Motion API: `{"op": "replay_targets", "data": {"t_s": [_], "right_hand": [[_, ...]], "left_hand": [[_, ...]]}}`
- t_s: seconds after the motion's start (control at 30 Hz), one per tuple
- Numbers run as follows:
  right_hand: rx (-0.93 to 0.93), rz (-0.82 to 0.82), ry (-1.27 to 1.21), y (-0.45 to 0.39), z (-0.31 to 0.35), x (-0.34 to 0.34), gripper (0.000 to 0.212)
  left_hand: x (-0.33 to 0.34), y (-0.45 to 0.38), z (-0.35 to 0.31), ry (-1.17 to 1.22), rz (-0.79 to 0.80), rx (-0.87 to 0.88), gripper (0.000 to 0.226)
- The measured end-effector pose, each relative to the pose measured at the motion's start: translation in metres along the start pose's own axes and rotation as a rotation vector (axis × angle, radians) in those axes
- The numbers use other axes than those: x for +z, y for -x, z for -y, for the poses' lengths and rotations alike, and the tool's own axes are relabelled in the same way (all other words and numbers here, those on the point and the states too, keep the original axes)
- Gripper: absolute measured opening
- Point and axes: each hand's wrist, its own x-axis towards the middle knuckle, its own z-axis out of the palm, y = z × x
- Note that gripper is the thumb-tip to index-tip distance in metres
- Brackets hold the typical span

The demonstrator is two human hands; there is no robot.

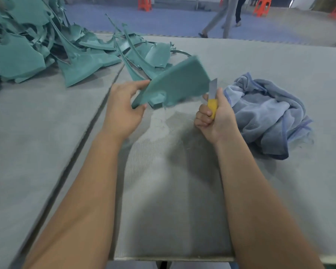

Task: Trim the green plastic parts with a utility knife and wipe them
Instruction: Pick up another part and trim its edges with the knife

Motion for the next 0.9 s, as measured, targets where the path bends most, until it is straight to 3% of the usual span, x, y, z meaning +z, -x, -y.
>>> {"op": "replay_targets", "data": {"t_s": [0.1, 0.17, 0.23, 0.33, 0.5, 0.67, 0.8, 0.9], "right_hand": [[0.022, 0.114, -0.122, 0.002, 0.005, -0.005, 0.052], [0.016, 0.116, -0.123, 0.001, 0.007, -0.007, 0.057], [0.001, 0.065, -0.042, 0.0, 0.006, -0.006, 0.051], [-0.094, -0.074, 0.049, -0.003, 0.003, -0.004, 0.023], [-0.163, -0.228, 0.07, -0.004, 0.008, -0.006, 0.029], [-0.057, -0.119, 0.187, -0.001, 0.018, -0.014, 0.044], [0.015, -0.021, 0.234, 0.001, 0.022, -0.018, 0.036], [0.022, 0.006, 0.218, 0.004, 0.021, -0.015, 0.032]], "left_hand": [[-0.006, -0.001, -0.006, -0.127, -0.153, 0.25, 0.037], [-0.005, -0.001, -0.007, -0.178, -0.193, 0.297, 0.03], [-0.005, -0.001, -0.006, -0.183, -0.204, 0.305, 0.023], [-0.004, 0.0, -0.008, -0.167, -0.224, 0.354, 0.01], [-0.001, 0.004, -0.015, -0.187, -0.398, 0.444, 0.007], [0.003, 0.005, -0.018, -0.163, -0.377, 0.471, 0.016], [0.005, 0.002, -0.018, -0.058, -0.381, 0.465, 0.021], [0.009, 0.001, -0.015, 0.072, -0.401, 0.316, 0.015]]}}
